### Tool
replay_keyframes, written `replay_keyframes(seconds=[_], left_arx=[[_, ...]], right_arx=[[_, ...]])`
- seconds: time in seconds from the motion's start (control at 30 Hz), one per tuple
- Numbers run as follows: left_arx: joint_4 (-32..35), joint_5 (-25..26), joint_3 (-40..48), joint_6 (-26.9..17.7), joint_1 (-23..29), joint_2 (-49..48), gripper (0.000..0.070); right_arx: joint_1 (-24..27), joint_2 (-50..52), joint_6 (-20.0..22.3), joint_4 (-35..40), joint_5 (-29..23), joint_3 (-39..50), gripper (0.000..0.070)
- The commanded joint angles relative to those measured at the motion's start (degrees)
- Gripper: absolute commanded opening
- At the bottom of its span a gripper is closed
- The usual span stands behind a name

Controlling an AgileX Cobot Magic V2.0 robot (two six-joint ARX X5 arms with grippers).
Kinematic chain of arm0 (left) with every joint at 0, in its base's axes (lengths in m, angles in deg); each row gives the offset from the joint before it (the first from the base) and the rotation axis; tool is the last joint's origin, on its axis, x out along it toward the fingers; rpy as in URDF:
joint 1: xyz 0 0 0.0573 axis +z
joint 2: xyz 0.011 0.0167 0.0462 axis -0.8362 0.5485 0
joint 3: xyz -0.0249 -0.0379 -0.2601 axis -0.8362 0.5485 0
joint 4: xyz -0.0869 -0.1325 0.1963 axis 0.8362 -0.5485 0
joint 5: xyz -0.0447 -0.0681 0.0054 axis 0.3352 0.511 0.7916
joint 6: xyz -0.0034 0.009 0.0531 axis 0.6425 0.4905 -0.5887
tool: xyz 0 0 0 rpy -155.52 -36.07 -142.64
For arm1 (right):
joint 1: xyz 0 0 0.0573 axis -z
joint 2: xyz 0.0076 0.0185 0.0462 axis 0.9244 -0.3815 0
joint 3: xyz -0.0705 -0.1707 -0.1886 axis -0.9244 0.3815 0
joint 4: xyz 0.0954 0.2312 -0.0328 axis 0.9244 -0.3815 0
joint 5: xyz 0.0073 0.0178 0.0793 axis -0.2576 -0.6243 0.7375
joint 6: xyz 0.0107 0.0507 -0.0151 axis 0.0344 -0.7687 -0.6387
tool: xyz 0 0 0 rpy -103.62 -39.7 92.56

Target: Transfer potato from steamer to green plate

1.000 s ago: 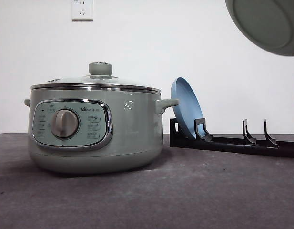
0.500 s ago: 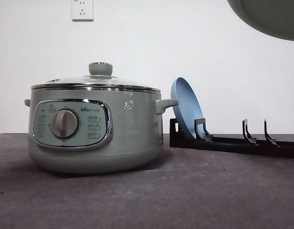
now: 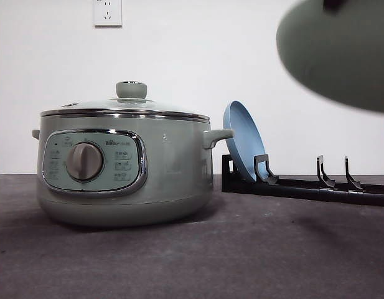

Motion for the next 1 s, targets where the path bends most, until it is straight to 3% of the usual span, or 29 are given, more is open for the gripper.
replay_keyframes(seconds=[0.0, 0.33, 0.7, 0.97], left_arx=[[0.24, 0.55, -1.31, -0.96, -0.26, 0.24, 0.07], [0.26, 0.55, -1.31, -0.96, -0.26, 0.24, 0.07], [0.26, 0.55, -1.31, -0.98, -0.29, 0.12, 0.07], [0.26, 0.55, -1.31, -1.18, -1.14, -0.46, 0.07]], right_arx=[[-1.95, -1.3, -3.17, 2.08, -0.66, 1.41, 0.0007], [-6.62, -13.21, -3.71, 8.26, -0.95, 7.21, 0.0007], [-6.49, -29.08, -3.65, 15.1, -5.19, 9.0, 0.0007], [-5.71, -32.45, -3.67, 22.16, -5.03, 12.21, 0.0007]])
